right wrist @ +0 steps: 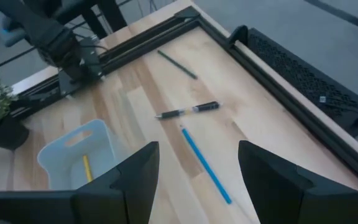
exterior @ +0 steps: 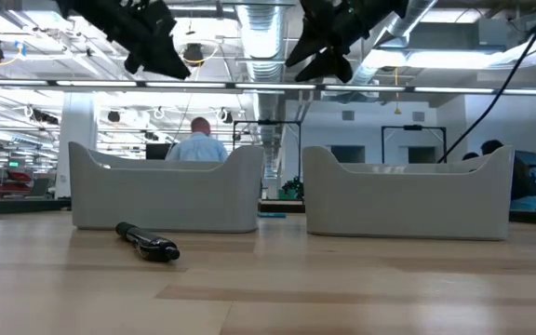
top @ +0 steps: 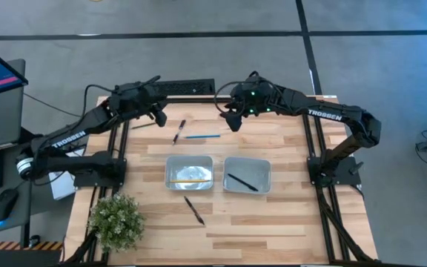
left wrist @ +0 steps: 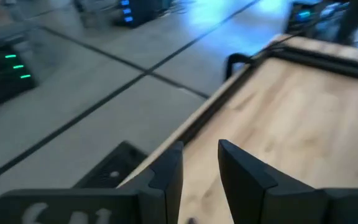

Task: Sort pens & pencils
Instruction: Put the top black pen into the right gray bin

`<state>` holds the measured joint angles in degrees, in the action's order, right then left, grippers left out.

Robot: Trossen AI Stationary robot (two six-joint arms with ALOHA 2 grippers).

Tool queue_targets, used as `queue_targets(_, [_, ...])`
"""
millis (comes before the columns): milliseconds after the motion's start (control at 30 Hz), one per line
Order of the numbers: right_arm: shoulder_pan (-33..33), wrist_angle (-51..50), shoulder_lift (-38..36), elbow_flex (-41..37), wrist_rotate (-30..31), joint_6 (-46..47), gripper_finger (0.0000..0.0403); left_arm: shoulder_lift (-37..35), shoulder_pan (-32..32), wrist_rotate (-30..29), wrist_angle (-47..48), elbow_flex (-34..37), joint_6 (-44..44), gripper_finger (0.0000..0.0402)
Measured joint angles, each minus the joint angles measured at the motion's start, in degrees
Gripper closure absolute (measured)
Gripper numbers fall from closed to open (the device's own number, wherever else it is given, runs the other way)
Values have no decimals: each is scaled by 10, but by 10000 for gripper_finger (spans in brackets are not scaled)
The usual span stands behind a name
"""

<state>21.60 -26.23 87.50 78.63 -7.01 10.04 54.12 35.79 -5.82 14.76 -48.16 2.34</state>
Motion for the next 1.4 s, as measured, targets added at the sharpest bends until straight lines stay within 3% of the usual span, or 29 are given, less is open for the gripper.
queue_targets(233, [15,3,0,0,0,0,163,4,0,-69,-1,1,-4,308])
queue_targets(367, [16,2,0,0,0,0,163,4,5,-68,-2,1,-52,308])
queue_targets(533, [22,2,0,0,0,0,163,24,5,-64,-7,1,-51,308])
queue_targets(833, [26,2,0,0,2,0,163,107,5,-60,15,-35,-23,308])
queue_targets(1100, [64,15,26,2,8,-1,163,174,5,-60,48,-66,-53,308])
queue_targets(1400, [110,18,75,-1,-95,-38,163,258,7,-35,127,-120,-119,308])
